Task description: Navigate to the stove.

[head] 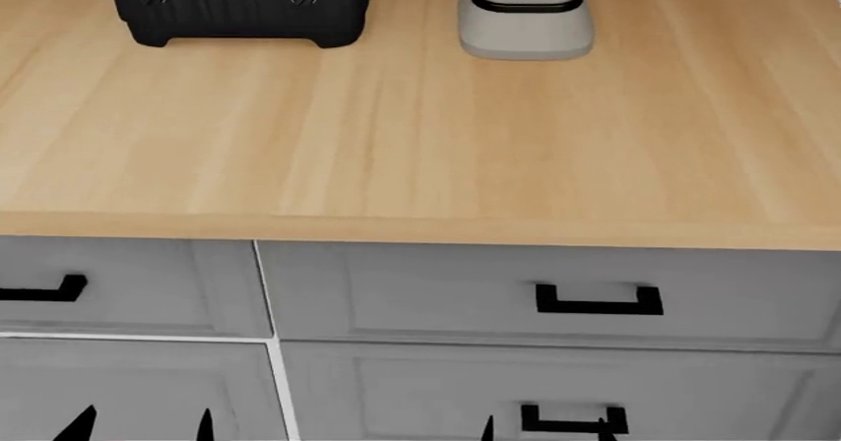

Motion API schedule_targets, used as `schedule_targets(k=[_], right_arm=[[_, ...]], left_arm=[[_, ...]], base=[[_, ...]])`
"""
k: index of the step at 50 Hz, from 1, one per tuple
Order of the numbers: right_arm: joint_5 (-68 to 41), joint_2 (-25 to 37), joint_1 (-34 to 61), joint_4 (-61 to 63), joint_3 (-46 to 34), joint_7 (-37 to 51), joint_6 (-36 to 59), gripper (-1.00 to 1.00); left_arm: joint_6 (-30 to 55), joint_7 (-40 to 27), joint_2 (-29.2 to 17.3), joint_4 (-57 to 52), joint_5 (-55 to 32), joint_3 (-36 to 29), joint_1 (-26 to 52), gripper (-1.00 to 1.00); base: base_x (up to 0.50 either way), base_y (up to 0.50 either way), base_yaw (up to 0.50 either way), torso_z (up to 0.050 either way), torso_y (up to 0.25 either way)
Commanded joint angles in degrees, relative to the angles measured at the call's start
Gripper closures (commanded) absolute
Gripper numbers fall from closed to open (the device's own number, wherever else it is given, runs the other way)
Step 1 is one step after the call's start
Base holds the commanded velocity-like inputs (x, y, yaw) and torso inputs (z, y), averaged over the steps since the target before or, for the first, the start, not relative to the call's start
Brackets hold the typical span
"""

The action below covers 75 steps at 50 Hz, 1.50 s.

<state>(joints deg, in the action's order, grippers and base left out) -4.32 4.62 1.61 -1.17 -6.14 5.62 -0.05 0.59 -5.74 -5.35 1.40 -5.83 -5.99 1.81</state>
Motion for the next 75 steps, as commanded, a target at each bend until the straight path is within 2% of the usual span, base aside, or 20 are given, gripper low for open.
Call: schedule_targets(k=[1,75], right_arm=[[-0.6,0.6,-0.1,0.3,-1.2,0.8,-0.3,-1.00],[-3.8,3.9,1.1,-1.3,-4.7,4.7,-1.1,-1.00]], left_arm=[[0.0,-0.7,-0.9,-0.1,-1.0,-0.6,0.0,-1.00],[-0.7,-4.4,-3.2,1.0,-3.3,-4.5,1.1,-1.00]], base=[[0.00,0.50,0.00,0.000,0.000],[0.00,0.50,0.00,0.000,0.000]])
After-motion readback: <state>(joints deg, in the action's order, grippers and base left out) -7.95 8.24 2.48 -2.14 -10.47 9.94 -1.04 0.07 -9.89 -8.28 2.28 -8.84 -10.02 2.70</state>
